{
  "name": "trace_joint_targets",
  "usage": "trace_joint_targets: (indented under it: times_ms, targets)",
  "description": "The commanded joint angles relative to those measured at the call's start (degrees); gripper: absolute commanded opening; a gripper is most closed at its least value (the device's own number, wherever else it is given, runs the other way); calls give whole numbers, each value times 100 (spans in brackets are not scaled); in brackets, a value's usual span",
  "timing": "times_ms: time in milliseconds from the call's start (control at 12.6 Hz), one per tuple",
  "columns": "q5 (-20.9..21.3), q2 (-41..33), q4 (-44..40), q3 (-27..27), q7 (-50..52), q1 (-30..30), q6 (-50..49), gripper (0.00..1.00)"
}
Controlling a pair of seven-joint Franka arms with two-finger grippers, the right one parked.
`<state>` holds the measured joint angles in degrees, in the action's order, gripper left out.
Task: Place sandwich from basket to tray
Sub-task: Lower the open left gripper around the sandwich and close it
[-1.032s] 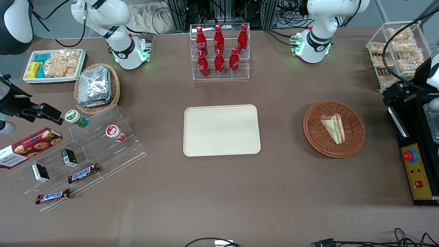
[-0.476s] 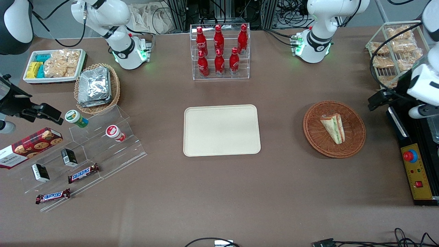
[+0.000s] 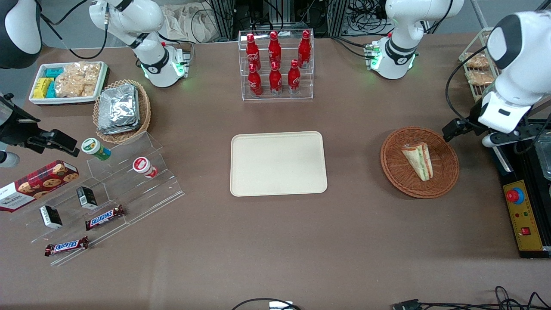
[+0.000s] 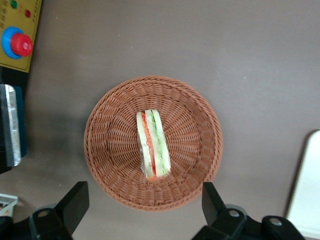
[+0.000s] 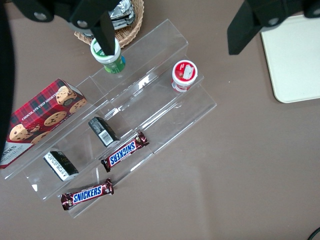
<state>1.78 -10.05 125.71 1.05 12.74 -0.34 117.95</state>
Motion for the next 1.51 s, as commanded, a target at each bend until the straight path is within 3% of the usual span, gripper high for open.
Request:
trace_joint_targets:
  times_ms: [0,317,714,1349,1429]
  targets:
    - [-72,230,340,9,272,34,526,100]
    - [-81,819,1095,9,536,43,2211,100]
    - [-292,1391,1640,1,879,34,3338,100]
    - [-292,1734,1817,-8,879,34,3366,100]
    - [-292,1726,1817,-8,879,34,3366,82]
